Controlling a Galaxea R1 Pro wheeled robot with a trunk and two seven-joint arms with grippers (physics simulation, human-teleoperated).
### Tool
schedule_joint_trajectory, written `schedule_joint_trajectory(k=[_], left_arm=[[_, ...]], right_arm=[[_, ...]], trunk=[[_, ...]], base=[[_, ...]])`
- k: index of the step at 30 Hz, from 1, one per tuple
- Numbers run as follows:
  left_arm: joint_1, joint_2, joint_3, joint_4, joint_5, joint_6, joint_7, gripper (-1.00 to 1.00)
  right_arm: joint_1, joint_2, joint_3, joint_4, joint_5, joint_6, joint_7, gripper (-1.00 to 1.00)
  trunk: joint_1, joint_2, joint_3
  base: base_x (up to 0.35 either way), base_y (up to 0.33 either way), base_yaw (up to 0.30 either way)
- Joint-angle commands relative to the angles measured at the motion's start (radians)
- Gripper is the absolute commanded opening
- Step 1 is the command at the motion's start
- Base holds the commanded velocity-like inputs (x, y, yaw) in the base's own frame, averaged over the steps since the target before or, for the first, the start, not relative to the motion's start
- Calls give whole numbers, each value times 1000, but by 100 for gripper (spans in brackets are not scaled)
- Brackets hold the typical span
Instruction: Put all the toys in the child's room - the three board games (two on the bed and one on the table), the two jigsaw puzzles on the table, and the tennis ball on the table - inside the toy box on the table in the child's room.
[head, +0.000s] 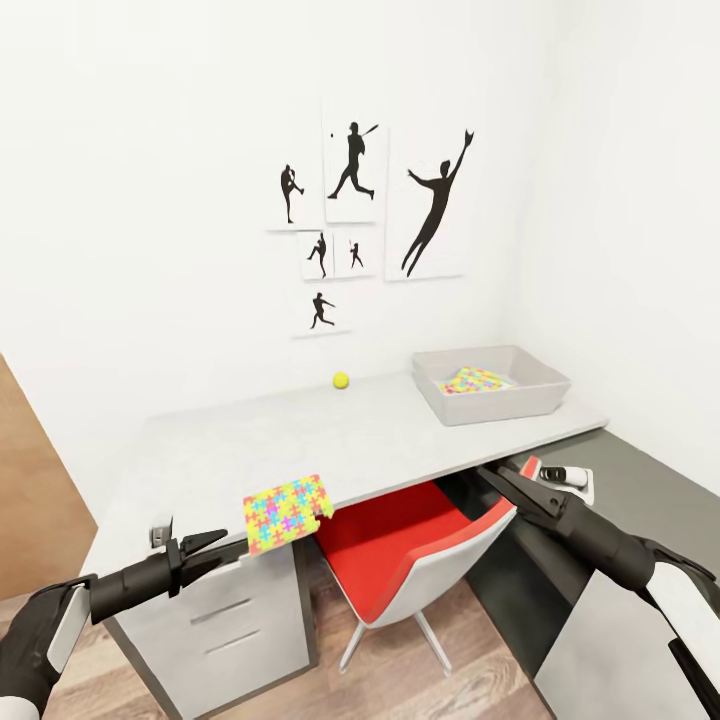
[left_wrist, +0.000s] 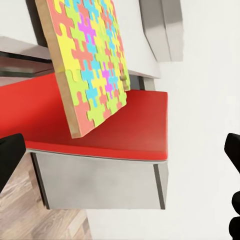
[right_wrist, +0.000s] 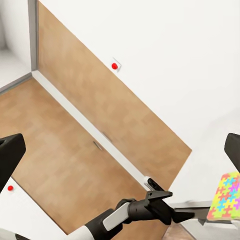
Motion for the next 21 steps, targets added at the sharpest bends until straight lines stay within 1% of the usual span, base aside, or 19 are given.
schedule_joint_trajectory(k=[1,13,21], left_arm=[[-1,0,1,0,1,6,-2,100],[0,0,1,0,1,6,-2,100],[0,0,1,0,1,6,-2,100]], right_arm=[[-1,0,0,0,-5,6,0,100],[0,0,0,0,-5,6,0,100],[0,0,0,0,-7,9,0,100]], trunk=[[4,-8,-4],[50,-92,-42],[50,-92,-42]], base=[[0,0,0],[0,0,0],[0,0,0]])
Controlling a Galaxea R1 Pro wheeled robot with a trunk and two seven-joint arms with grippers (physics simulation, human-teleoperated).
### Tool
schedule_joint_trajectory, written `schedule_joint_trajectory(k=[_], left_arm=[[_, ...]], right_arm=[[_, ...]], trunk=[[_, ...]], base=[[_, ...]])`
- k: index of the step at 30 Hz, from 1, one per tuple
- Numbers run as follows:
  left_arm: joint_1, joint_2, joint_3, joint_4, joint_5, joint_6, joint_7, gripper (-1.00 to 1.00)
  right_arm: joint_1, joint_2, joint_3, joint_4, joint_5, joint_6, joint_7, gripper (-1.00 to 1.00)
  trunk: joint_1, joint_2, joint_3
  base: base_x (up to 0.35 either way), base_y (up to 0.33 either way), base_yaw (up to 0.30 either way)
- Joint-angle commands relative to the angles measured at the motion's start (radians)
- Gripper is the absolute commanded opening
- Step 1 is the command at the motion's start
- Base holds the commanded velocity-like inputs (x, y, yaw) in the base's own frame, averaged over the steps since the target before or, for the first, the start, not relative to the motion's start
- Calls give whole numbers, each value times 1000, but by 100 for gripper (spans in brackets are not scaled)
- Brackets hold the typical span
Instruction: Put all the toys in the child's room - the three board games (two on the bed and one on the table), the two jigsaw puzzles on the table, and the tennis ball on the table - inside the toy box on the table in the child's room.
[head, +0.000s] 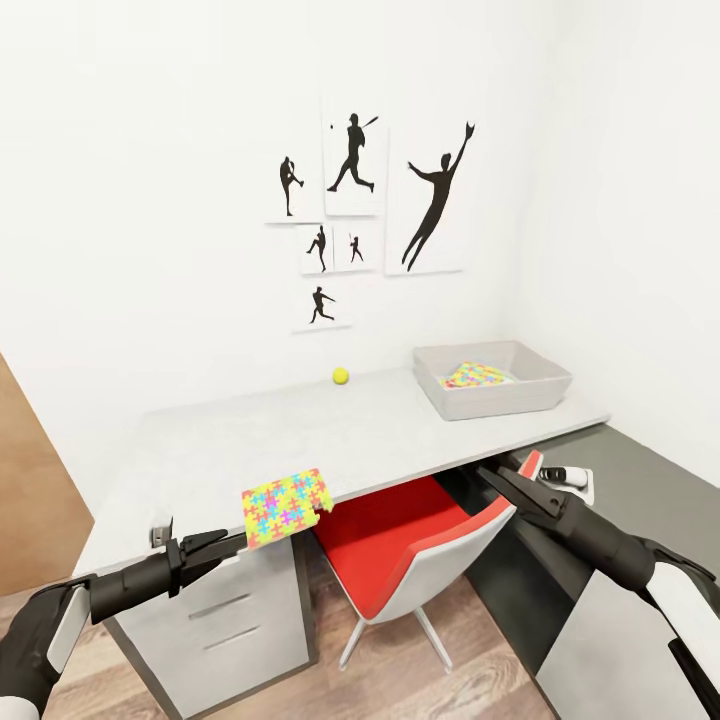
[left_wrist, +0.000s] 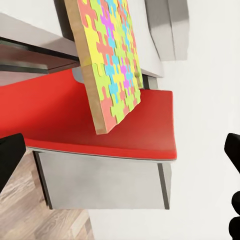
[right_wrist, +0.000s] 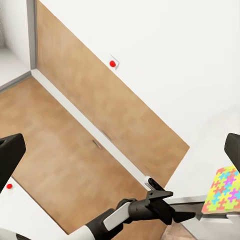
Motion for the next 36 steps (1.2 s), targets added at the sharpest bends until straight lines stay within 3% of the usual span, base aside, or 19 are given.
schedule_joint_trajectory(k=[1,4,6,11,13,19,36], left_arm=[[-1,0,1,0,1,6,-2,100],[-1,0,1,0,1,5,-2,100],[-1,-1,1,0,1,5,-2,100],[-1,-1,1,0,2,2,-2,100],[-1,-1,1,0,1,1,-3,100],[-1,-1,1,0,1,1,-3,100],[-1,-1,0,0,1,4,-2,100]], right_arm=[[-1,-1,0,0,-6,7,0,100],[-1,-2,-1,-1,-9,13,18,100],[0,-7,-1,-2,-10,24,83,100],[29,-33,-21,-3,-5,43,371,100],[39,-36,-37,-3,-4,44,425,100],[50,-37,-63,-3,-2,45,472,100],[53,-33,-71,-1,-1,45,479,100]], trunk=[[0,-1,-1],[0,-1,-1],[0,-1,-1],[0,-1,-1],[0,-1,-1],[0,-1,-1],[0,-1,-1]], base=[[0,0,0],[0,0,0],[0,0,0],[0,0,0],[0,0,0],[0,0,0],[32,-81,0]])
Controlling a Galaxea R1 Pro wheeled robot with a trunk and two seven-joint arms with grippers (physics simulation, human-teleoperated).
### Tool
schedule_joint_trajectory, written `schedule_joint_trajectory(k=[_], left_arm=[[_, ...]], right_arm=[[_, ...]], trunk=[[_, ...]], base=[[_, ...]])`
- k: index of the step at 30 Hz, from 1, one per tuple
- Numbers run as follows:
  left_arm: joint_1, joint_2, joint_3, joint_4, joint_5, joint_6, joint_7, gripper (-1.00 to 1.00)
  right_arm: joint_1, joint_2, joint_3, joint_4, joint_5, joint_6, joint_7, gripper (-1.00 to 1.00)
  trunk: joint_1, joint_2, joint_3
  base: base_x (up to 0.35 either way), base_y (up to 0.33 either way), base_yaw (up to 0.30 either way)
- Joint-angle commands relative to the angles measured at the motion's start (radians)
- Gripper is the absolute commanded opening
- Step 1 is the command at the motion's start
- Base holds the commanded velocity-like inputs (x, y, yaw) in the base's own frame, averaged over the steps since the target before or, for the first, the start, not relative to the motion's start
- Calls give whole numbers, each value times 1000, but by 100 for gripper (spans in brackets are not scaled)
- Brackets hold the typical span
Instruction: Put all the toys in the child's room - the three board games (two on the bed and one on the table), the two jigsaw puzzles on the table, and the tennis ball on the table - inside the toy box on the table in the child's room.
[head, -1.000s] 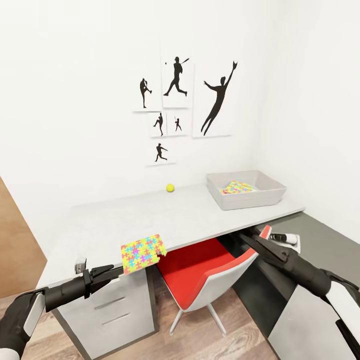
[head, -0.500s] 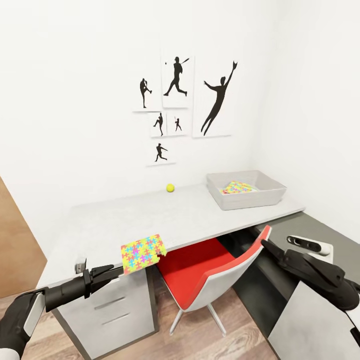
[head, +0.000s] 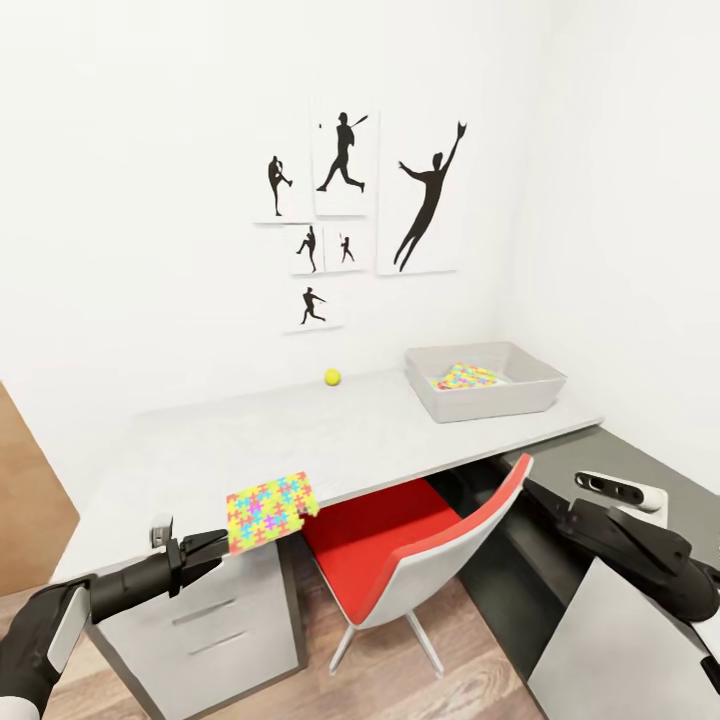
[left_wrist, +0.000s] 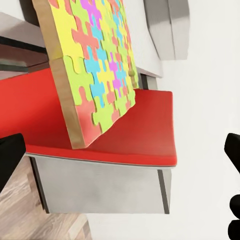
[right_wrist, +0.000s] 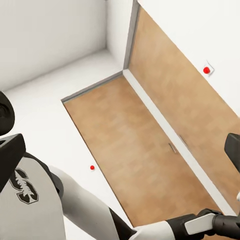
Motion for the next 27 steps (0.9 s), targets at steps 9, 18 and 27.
schedule_joint_trajectory(k=[9,18,27], left_arm=[[-1,0,1,0,2,5,-3,100],[-1,0,1,0,2,8,-4,100],[-1,0,1,0,2,8,-5,100]], right_arm=[[-1,1,0,0,-5,8,-17,100],[-1,2,0,0,-5,8,-22,100],[-1,3,0,0,-5,8,-22,100]], trunk=[[0,-1,-1],[19,-36,-17],[38,-71,-32]], base=[[2,-29,0],[0,-1,0],[0,0,0]])
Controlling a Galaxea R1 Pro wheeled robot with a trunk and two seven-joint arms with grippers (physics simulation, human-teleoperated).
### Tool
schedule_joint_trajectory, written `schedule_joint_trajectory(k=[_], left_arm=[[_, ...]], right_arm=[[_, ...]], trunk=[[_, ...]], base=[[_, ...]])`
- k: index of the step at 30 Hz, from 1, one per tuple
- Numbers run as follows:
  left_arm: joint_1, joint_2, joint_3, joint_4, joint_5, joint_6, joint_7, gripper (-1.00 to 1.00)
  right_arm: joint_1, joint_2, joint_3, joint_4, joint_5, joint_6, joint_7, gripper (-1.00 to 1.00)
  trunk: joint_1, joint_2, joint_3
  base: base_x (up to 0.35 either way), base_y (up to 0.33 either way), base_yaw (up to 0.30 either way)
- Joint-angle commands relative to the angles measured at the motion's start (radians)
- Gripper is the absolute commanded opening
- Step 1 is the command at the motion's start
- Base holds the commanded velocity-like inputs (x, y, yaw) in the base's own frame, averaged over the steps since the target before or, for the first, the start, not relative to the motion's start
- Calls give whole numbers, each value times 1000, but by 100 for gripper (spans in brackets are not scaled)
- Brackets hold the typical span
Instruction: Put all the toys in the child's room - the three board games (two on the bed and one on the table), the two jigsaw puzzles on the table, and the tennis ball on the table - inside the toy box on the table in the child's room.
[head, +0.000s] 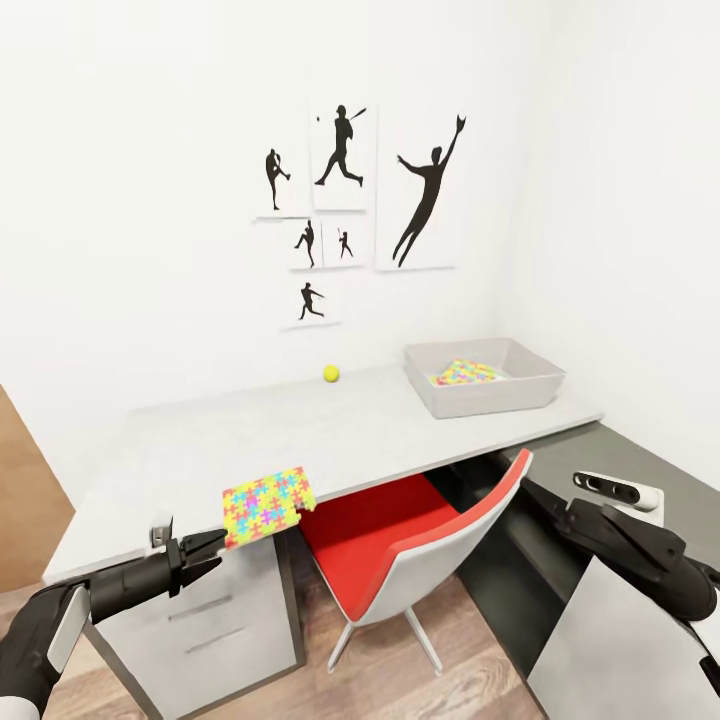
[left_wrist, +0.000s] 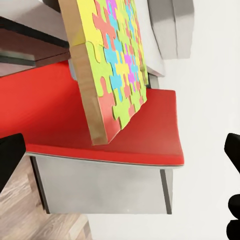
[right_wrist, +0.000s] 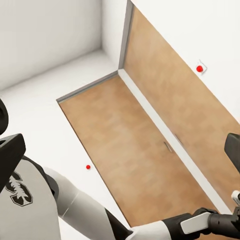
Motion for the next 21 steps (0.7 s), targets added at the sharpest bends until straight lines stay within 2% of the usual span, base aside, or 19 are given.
schedule_joint_trajectory(k=[1,5,17,21], left_arm=[[-1,0,1,0,1,6,-2,100],[-1,0,1,0,1,6,-1,100],[-1,0,1,0,1,5,-1,100],[-1,0,1,0,0,5,0,100]], right_arm=[[-1,0,0,0,-5,8,0,100],[0,0,0,0,-5,8,0,100],[0,0,0,0,-5,8,0,100],[0,0,0,0,-5,8,-1,100]], trunk=[[4,-8,-4],[19,-36,-17],[19,-36,-17],[19,-36,-17]], base=[[0,0,0],[0,0,0],[0,0,0],[0,-112,0]])
